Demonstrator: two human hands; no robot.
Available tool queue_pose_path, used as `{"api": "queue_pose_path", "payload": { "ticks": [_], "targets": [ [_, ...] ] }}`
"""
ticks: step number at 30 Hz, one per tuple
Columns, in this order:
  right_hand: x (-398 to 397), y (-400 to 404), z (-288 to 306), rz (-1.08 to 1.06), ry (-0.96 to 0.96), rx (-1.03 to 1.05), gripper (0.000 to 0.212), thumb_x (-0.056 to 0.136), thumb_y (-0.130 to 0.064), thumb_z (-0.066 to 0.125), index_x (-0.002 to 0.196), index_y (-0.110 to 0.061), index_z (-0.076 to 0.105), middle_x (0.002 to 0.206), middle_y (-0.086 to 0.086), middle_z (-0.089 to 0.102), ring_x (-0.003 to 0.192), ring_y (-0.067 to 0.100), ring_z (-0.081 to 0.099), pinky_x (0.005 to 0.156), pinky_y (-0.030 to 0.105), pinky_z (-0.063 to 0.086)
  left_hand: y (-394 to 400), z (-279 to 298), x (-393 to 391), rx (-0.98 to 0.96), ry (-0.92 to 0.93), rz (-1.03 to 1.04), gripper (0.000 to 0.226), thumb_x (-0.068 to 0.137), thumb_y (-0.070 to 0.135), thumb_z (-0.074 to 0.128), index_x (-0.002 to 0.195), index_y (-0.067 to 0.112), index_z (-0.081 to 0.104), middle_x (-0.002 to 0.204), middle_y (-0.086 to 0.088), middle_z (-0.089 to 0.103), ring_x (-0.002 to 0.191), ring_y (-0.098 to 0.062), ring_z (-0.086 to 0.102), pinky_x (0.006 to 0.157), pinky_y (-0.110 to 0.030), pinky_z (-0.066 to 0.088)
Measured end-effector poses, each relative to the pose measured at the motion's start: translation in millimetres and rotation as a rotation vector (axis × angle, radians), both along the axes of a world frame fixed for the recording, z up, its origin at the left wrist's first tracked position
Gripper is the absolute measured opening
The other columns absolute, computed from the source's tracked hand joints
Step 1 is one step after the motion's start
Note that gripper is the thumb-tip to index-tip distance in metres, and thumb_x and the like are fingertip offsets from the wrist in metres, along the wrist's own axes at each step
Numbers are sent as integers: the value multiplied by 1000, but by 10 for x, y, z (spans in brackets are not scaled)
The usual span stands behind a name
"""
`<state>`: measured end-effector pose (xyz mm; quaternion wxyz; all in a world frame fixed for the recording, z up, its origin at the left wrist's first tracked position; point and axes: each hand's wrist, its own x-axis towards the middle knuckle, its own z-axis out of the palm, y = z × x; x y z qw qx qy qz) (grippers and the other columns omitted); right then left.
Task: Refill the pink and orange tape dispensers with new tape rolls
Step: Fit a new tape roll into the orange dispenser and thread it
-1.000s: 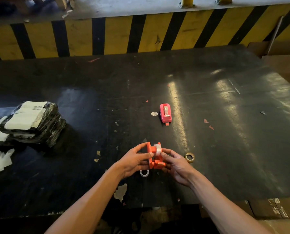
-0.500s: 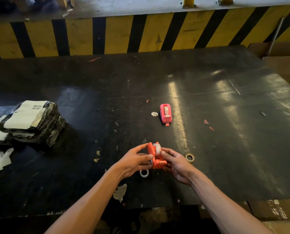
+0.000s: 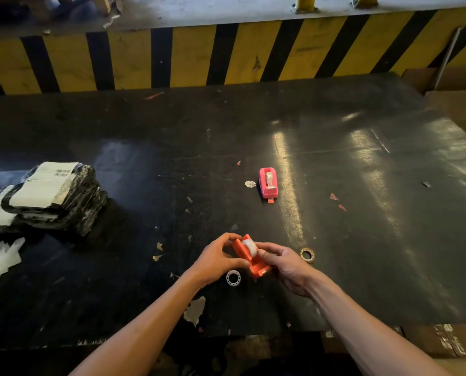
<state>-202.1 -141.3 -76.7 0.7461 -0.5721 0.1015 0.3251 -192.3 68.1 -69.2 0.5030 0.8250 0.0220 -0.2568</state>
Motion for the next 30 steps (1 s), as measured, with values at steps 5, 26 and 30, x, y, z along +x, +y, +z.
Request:
{"api": "queue_pose_path", "payload": {
  "ticks": [5,26,30],
  "targets": [
    [123,-79,-11,108,-75,-128,22,93,-14,64,114,-13,71,105,14,74,90,23,70,87,38,57,4,-10,54,96,-109,-143,77,77,23,85,142,38,46,135,8,53,122,-14,57,105,-38,50],
    [639,343,-269,67,-499,-839,18,91,-30,65,106,-26,73,115,2,60,108,15,54,90,25,39,79,-448,406,385,-317,17,53,83,44,77,132,30,62,124,7,67,110,-11,63,95,-36,53],
    [624,432,-306,118,-508,-853,21,91,-32,64,108,-23,72,121,2,56,116,16,51,91,24,37,174,-476,423,279,-283,-90,52,90,34,72,139,25,58,135,5,63,124,-11,58,104,-28,46]
  ]
}}
